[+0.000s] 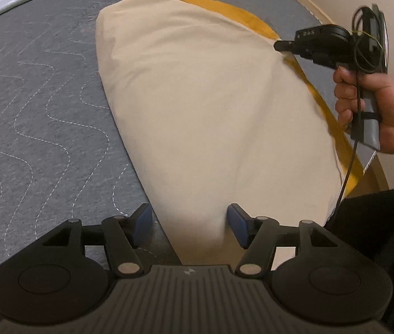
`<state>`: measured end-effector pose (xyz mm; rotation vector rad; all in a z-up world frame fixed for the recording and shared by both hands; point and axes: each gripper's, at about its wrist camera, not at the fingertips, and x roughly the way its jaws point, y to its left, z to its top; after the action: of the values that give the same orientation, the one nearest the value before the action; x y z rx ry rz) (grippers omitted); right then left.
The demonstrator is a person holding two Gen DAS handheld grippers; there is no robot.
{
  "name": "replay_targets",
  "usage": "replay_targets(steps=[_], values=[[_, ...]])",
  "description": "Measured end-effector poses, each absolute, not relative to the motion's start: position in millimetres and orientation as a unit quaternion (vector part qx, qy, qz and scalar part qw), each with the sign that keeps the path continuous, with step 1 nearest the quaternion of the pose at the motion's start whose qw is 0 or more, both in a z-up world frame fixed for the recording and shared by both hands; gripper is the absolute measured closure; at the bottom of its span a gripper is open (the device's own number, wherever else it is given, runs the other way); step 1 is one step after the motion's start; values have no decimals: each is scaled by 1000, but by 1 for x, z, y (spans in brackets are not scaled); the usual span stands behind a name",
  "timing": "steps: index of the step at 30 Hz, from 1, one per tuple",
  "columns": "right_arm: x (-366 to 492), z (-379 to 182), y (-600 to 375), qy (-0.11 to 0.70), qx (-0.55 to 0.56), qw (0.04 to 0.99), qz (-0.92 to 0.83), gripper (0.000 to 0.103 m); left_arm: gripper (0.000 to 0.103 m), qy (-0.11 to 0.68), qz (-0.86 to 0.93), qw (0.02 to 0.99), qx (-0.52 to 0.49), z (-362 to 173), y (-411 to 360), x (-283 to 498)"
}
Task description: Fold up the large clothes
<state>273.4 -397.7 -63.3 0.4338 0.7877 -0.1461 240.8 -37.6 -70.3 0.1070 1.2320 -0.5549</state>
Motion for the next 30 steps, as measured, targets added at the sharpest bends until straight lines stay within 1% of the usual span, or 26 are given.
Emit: replay_targets(steps=[1, 2, 3, 4, 5, 6, 7, 8, 9, 10, 11, 12, 13, 14, 16, 18, 20, 22, 25, 27, 28, 29, 30], values=[[272, -63, -395, 385, 197, 899, -72, 95, 36, 573, -259, 775, 54, -71, -38, 240], [270, -62, -394, 389, 189, 898, -79, 86, 36, 577, -263, 772, 54, -71, -37, 241], [267, -62, -395, 391, 188, 897, -88, 79, 35, 579, -264, 770, 48, -71, -36, 245], [262, -60, -399, 392, 192, 895, -95, 69, 35, 578, -261, 772, 33, -68, -30, 249], [257, -59, -404, 393, 198, 893, -93, 64, 35, 575, -255, 777, 17, -65, -24, 253], [253, -58, -409, 396, 206, 891, -85, 64, 34, 571, -247, 783, -4, -63, -16, 258], [247, -58, -414, 403, 213, 887, -70, 60, 32, 567, -235, 789, -33, -61, -8, 266], [243, -61, -417, 415, 216, 882, -54, 52, 28, 565, -221, 793, -57, -61, 0, 273], [239, -64, -420, 430, 216, 876, -38, 48, 28, 564, -207, 796, -79, -62, 7, 279], [234, -68, -422, 447, 219, 867, -21, 42, 27, 564, -194, 796, -104, -66, 14, 286], [229, -71, -424, 459, 222, 860, -4, 37, 27, 568, -185, 791, -128, -72, 19, 291], [225, -74, -426, 470, 226, 853, 14, 35, 27, 574, -177, 786, -148, -78, 23, 297], [220, -77, -428, 479, 226, 848, 29, 30, 27, 578, -172, 780, -167, -84, 26, 301], [217, -79, -430, 485, 222, 845, 35, 27, 27, 578, -171, 776, -187, -92, 27, 306], [211, -86, -434, 500, 221, 836, 44, 27, 24, 583, -166, 764, -220, -107, 28, 316], [209, -92, -437, 508, 227, 830, 51, 27, 24, 577, -170, 757, -257, -118, 28, 325], [208, -97, -442, 509, 249, 822, 55, 27, 19, 571, -179, 747, -290, -130, 25, 332], [210, -104, -446, 515, 271, 811, 56, 27, 17, 575, -180, 737, -306, -137, 23, 340], [214, -109, -442, 516, 276, 809, 60, 25, 16, 567, -191, 732, -325, -149, 12, 347], [217, -109, -437, 511, 269, 814, 62, 27, 16, 554, -197, 740, -326, -148, 4, 350], [221, -108, -435, 507, 267, 817, 63, 32, 17, 546, -199, 748, -322, -147, 1, 350], [224, -108, -432, 505, 270, 817, 66, 44, 20, 539, -197, 756, -315, -146, -2, 351], [225, -108, -431, 501, 273, 818, 71, 50, 23, 534, -195, 763, -307, -143, -6, 350]])
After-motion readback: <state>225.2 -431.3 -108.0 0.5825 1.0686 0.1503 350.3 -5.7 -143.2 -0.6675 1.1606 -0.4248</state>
